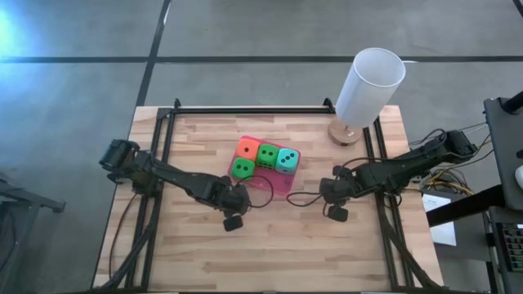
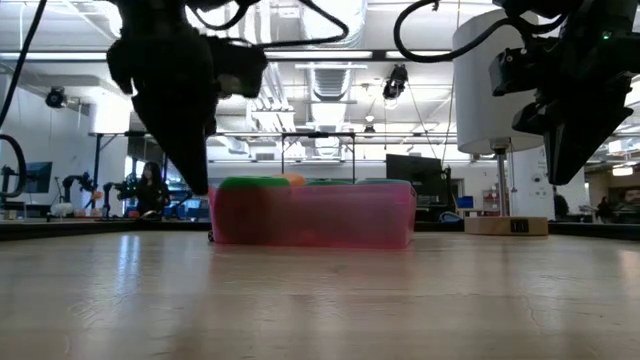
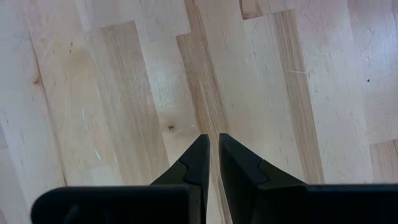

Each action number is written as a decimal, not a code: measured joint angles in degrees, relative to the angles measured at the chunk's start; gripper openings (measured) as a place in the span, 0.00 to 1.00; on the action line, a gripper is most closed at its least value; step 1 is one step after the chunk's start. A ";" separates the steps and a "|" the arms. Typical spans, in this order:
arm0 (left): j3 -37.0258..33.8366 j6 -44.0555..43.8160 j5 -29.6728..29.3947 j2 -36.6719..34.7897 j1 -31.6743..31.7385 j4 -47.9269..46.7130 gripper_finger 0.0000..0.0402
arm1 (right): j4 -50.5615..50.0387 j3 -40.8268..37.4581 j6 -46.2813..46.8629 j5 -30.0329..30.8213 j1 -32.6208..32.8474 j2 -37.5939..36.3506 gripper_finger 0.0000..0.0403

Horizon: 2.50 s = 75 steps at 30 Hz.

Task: Pick & Place Dice
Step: Put the small orange die into the pink bin

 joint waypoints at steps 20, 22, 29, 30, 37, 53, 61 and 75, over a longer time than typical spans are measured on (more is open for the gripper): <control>8.84 15.89 -9.51 0.00 3.41 -0.15 0.14 | 0.72 0.00 -0.22 0.07 0.00 0.00 0.08; 8.84 17.71 -10.83 0.00 4.61 0.85 0.14 | 0.83 0.00 -0.22 0.07 0.02 0.00 0.08; 8.84 21.96 -11.62 0.11 10.04 3.71 0.14 | 0.87 0.00 -0.49 0.09 0.00 0.00 0.08; 8.84 22.59 -11.62 0.11 10.86 4.07 0.14 | 0.89 0.00 -0.55 0.07 0.00 0.00 0.08; 8.84 28.79 -11.62 0.13 14.72 6.43 0.14 | 1.05 0.00 -0.55 0.07 0.00 0.00 0.08; 4.26 35.39 -9.57 1.00 15.96 11.76 0.14 | 1.22 0.00 -0.48 0.09 0.01 0.00 0.08; 4.23 35.57 -9.56 0.83 15.98 12.66 0.16 | 1.25 0.00 -0.45 0.09 0.01 0.00 0.08; 4.23 35.35 -10.88 0.83 16.92 10.55 0.40 | 1.25 0.00 -0.44 0.09 0.02 0.00 0.08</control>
